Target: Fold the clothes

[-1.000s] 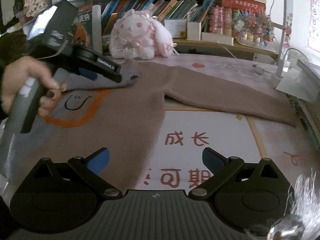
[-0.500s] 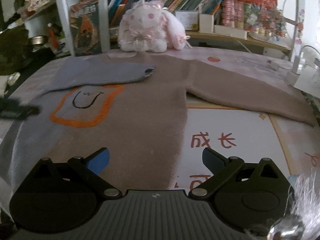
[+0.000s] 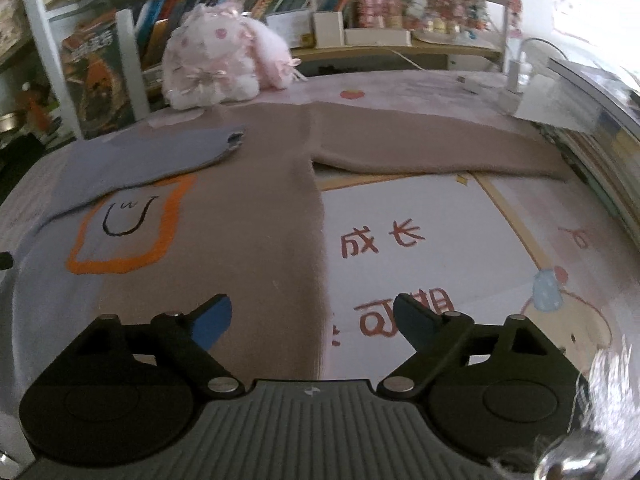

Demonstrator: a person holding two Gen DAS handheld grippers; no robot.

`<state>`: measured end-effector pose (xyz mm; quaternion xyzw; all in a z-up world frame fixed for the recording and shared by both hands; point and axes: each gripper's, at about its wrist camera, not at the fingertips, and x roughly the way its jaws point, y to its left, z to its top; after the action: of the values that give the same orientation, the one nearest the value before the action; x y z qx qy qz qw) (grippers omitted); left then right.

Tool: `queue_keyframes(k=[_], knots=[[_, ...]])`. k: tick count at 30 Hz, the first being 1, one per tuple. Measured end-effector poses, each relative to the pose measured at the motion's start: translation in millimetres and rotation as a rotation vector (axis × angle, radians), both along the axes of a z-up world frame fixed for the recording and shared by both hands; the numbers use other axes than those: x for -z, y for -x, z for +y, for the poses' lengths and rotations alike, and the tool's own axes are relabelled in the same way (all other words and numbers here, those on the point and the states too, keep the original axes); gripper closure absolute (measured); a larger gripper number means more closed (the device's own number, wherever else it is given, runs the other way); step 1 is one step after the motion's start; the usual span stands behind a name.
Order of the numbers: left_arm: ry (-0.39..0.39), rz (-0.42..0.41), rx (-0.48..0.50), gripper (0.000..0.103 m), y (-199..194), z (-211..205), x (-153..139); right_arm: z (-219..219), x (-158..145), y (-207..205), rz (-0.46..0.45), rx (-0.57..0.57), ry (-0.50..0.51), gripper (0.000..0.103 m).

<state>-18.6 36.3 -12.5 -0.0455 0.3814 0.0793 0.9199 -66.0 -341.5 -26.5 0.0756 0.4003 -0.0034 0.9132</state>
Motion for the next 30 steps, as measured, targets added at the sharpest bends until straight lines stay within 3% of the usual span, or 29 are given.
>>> queue_keyframes(k=[7,9,10,13,15,17,19,30], knots=[[0.043,0.032,0.088,0.024,5.9,7.5,6.3,8.5,4.2,3.2,0.051,0.061,-0.023,0.019],[0.080,0.043,0.099,0.028,6.5,9.7,8.5,11.2,5.8,3.9,0.067,0.076,-0.026,0.032],[0.099,0.049,0.102,0.036,6.1,11.2,9.7,12.6,6.8,4.2,0.076,0.083,-0.027,0.035],[0.121,0.059,0.100,0.059,5.3,14.2,12.7,16.2,6.2,4.9,0.074,0.114,0.014,0.062],[0.112,0.058,0.098,0.081,4.8,14.6,13.4,15.5,6.4,6.1,0.067,0.119,-0.006,0.079],[0.121,0.058,0.108,0.097,3.7,15.9,13.5,17.5,6.5,5.1,0.065,0.119,-0.005,0.084],[0.139,0.055,0.108,0.098,3.0,19.1,13.7,19.8,6.4,3.0,0.064,0.109,-0.009,0.090],[0.135,0.043,0.052,0.099,-7.3,49.6,11.3,49.6,6.2,-17.1,0.065,-0.005,0.000,0.091]])
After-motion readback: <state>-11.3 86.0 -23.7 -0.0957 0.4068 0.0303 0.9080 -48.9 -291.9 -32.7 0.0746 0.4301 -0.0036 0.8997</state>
